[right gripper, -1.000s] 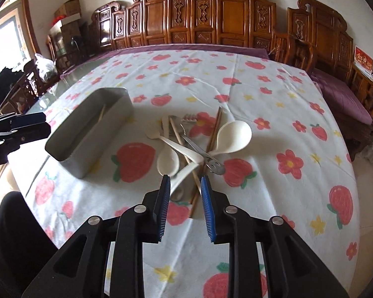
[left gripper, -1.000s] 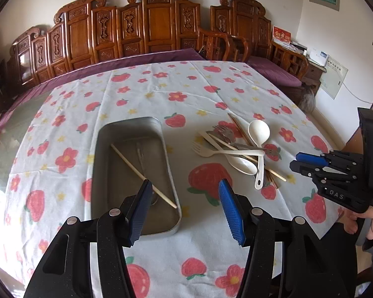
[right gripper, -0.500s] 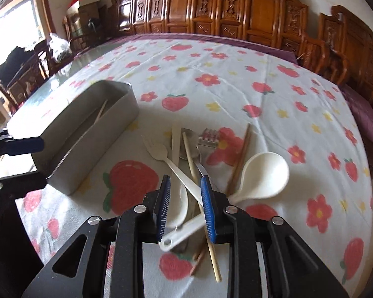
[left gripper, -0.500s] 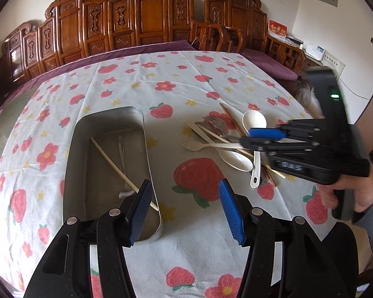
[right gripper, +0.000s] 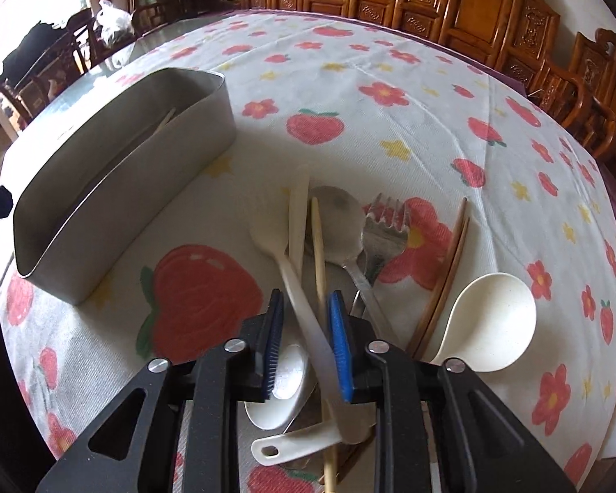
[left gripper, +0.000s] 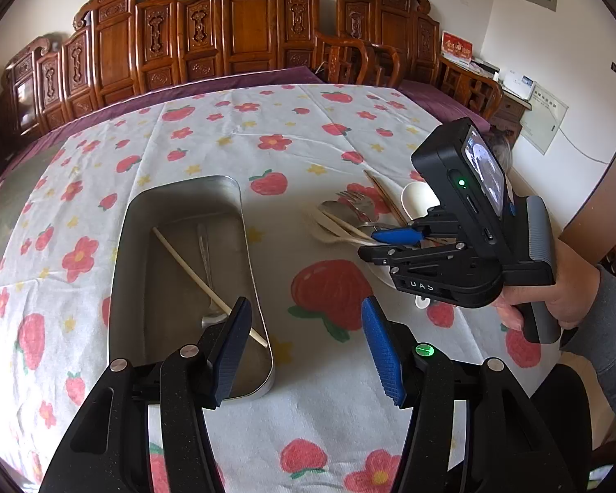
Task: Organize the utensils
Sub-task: 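Move the right tool back to the pile and grasp a white plastic fork, then grasp a white plastic spoon with the left tool while the right tool holds the white fork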
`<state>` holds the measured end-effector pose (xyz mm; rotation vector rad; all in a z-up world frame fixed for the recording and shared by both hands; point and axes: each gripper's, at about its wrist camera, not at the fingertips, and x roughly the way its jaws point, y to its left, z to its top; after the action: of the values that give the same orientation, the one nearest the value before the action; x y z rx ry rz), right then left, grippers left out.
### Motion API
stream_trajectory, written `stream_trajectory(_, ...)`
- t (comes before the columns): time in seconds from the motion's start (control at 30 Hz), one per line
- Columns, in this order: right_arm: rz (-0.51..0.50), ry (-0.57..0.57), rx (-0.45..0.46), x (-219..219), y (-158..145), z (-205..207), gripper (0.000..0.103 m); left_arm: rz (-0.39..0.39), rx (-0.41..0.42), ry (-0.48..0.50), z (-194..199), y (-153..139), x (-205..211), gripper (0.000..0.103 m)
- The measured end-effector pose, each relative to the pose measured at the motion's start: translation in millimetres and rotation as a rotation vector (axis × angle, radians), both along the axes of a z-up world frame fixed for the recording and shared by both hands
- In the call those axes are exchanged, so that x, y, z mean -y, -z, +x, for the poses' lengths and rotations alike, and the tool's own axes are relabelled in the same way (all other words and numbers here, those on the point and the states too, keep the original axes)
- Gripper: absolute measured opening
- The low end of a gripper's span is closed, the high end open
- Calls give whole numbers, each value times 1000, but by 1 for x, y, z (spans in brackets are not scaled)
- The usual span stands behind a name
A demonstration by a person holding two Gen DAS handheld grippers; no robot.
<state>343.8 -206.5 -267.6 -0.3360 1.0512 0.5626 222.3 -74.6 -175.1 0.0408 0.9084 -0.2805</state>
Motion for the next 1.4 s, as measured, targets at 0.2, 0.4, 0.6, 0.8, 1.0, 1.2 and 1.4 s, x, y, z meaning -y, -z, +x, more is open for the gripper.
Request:
stream_trajectory(0.2,61,3,-3,6,-10,-11,5,9,-2,7,-2,0,0,53)
stream_trajectory(0.4,110,50,33,21,-28,-23,4,21,-11,10,1,3,8,53)
stream_trajectory(0.6,154,144,63,55,-46,-42,4,27,-18,16,12,11,25,53)
stream_trajectory(0.8,136,219,78,86,-45,-59,5,28,-66,18,37,34,50,53)
stream_trajectory(1.0,148,268,80,105,-42,-59,5,58,-97,28,60,54,76,53)
stream_trajectory(1.2,193,278,90,115,-50,-58,5,72,-160,-11,79,75,80,53)
stream_trajectory(1.4,191,285,90,117,-51,-58,5,93,-154,-12,77,81,85,50)
